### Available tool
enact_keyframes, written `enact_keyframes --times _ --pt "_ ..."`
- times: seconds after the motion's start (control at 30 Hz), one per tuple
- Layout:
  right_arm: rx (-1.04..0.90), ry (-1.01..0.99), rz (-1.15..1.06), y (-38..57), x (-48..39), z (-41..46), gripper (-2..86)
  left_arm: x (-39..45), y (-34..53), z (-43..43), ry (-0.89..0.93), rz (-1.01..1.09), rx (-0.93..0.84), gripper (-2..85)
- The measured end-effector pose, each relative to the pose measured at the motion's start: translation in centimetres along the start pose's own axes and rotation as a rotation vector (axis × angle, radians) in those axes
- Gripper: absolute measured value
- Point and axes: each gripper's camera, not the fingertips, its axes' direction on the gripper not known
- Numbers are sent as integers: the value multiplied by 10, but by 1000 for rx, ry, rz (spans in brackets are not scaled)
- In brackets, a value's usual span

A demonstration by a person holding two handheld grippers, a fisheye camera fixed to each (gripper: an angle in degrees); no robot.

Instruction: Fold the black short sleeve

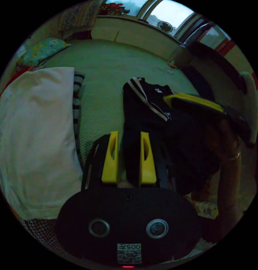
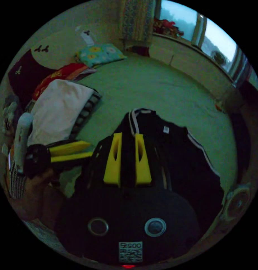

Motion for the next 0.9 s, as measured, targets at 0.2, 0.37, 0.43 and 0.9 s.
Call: enact_keyframes --times 0.2,0.37,0.43,0.9 --pt "-107 49 34 -45 3 62 65 -3 -6 23 5 -5 -61 124" --pt "-101 37 30 -57 1 77 0 -13 -7 34 20 -19 -128 65" --pt "-43 7 34 -64 0 71 -8 -20 -6 31 18 -40 -99 40" --pt "-60 27 88 -98 -36 113 -10 -76 12 15 37 -297 122 11"
